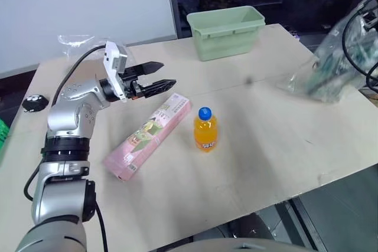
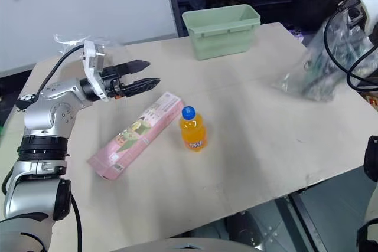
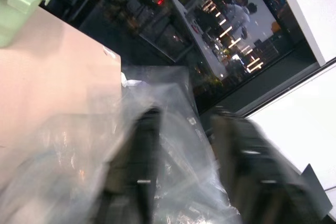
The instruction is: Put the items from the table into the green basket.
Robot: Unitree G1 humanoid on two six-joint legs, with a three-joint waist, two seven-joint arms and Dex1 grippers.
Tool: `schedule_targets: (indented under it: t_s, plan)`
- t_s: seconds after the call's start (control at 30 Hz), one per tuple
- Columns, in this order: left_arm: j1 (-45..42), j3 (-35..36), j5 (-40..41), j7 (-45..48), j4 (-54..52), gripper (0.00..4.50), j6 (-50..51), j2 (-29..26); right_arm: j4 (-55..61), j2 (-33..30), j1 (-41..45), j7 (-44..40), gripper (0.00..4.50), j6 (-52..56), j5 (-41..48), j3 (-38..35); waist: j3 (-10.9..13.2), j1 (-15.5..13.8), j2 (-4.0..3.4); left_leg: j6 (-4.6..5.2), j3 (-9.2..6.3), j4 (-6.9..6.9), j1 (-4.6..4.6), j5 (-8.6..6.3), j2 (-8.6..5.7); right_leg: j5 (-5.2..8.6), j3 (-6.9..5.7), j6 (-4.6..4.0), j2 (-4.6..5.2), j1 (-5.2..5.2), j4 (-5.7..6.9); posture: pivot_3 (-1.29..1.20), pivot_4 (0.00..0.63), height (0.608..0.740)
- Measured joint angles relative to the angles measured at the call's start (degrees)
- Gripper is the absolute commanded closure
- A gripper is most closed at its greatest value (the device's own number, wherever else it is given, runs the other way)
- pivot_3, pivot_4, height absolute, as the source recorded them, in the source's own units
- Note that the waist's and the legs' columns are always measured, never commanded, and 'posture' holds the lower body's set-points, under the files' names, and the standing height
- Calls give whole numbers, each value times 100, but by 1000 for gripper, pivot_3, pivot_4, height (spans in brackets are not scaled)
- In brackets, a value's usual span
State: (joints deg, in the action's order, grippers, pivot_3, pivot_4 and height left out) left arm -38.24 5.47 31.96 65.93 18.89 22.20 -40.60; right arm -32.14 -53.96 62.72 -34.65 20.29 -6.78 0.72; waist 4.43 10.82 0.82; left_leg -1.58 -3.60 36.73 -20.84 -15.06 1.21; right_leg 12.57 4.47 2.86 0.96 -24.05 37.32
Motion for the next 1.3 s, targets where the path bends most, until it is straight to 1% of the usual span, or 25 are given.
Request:
schedule_targets:
  t_s: [0.03, 0.1, 0.27, 0.3, 0.33, 0.37, 0.43, 0.5, 0.57, 0.63, 0.73, 0.8, 0.83, 0.97, 1.07, 1.13, 1.3]
  plan:
    - [-2, 0, -34, 21, 9, 0, -3, 18, 178, -10, -65, -188, 1037, 194, 140, -90, 0, 22, 0, 0, -1, 8, 0, 0, 0, 0, 0, 0, 0, 1, 7, -108, 0, 740]
    - [-1, 2, -70, 64, 17, 0, -7, 31, 527, -18, -186, -536, 72, 579, 433, -184, 0, 55, 0, 0, -2, 27, 0, 0, -1, 3, 2, 4, -1, 4, 24, -107, 0, 740]
    - [53, 102, -94, 141, 8, 0, -24, 28, 1174, -88, -359, -1146, 72, 1254, 1059, -474, 0, 76, 0, 0, -6, 51, 6, 0, -3, 8, 3, 12, -2, 18, 35, -106, 0, 740]
    - [163, 169, -79, 195, -60, 0, -31, -6, 1416, -88, -440, -1321, 72, 1431, 1333, -642, 0, 84, 0, 0, -4, 53, 11, -1, -3, 11, 5, 18, -2, 24, 35, -105, 0, 740]
    - [202, 199, -75, 210, -63, 0, -31, -17, 1478, -85, -461, -1370, 72, 1473, 1415, -680, 0, 88, 0, 1, -4, 54, 13, -1, -3, 12, 5, 18, -3, 26, 35, -101, 0, 740]
    - [351, 291, -11, 301, -163, 0, -17, -71, 1733, -18, -615, -1510, 72, 1618, 1711, -906, -1, 93, 2, 0, -7, 53, 12, -1, -2, 11, 4, 17, -4, 26, 34, -98, 0, 740]
    - [735, 484, 165, 586, -373, 0, 66, -288, 2359, 222, -1163, -1921, 72, 1723, 2456, -1401, -10, 112, 15, 1, -14, 52, 15, -2, 4, 12, 1, 18, -10, 29, 38, -92, 0, 740]
    - [987, 621, 322, 834, -557, 0, 170, -473, 2808, 423, -1758, -2305, 72, 1710, 3050, -1671, -10, 87, 16, 1, -22, 53, 9, -1, 3, 13, -7, 19, -8, 28, 38, -86, 0, 740]
    - [1383, 811, 567, 1211, -947, 0, 275, -716, 3351, 449, -2732, -2731, 72, 1800, 3556, -1834, -17, 26, 26, 1, -37, 54, 7, -3, 3, 16, -22, 23, -5, 34, 36, -77, 0, 740]
    - [1894, 984, 699, 1521, -1384, 0, 285, -945, 3899, 511, -4047, -3146, 72, 1979, 4024, -1970, -22, -83, 34, 10, -45, 55, 2, -9, 0, 22, -30, 29, -1, 37, 33, -73, 0, 740]
    - [2378, 966, 675, 1670, -1855, 0, 256, -1076, 4249, 712, -5079, -3488, 72, 1973, 4383, -1976, -22, -221, 23, 11, -32, 62, 8, -10, -8, 36, -19, 50, 3, 38, 35, -61, 0, 740]
    - [2589, 913, 649, 1622, -2209, 0, 250, -1045, 4325, 706, -5525, -3659, 72, 1670, 4342, -1968, -23, -289, 25, 11, -28, 69, 10, -10, -8, 37, -17, 54, 3, 43, 33, -58, 0, 740]
    - [2639, 829, 645, 1512, -2430, 0, 251, -940, 4326, 703, -5732, -3739, 72, 1419, 4259, -1962, -24, -332, 26, 12, -21, 75, 17, -9, -9, 37, -9, 54, 1, 52, 32, -58, 0, 740]
    - [2674, 395, 474, 1031, -2889, 0, 230, -506, 4321, 707, -5917, -3854, 72, 1016, 4191, -1915, -29, -395, 33, 13, 5, 86, 55, -7, -10, 42, 25, 40, -8, 88, 35, -64, 0, 740]
    - [2668, -77, 108, 621, -2986, 0, 181, -173, 4315, 710, -6013, -3894, 72, 936, 4285, -1920, -34, -409, 40, 12, 6, 84, 94, -9, -10, 45, 27, 39, -10, 133, 25, -76, 0, 740]
    - [2630, -397, -115, 404, -2965, 0, 175, -20, 4307, 706, -6019, -3897, 72, 896, 4336, -1927, -36, -399, 44, 13, 6, 81, 93, -9, -10, 44, 28, 42, -11, 134, 18, -82, 0, 740]
    - [2341, -717, -347, 124, -2797, 0, 146, 326, 4378, 679, -6016, -3870, 72, 959, 4596, -1992, -37, -402, 44, 13, 6, 76, 91, -9, -10, 42, 28, 46, -11, 134, 11, -105, 0, 740]
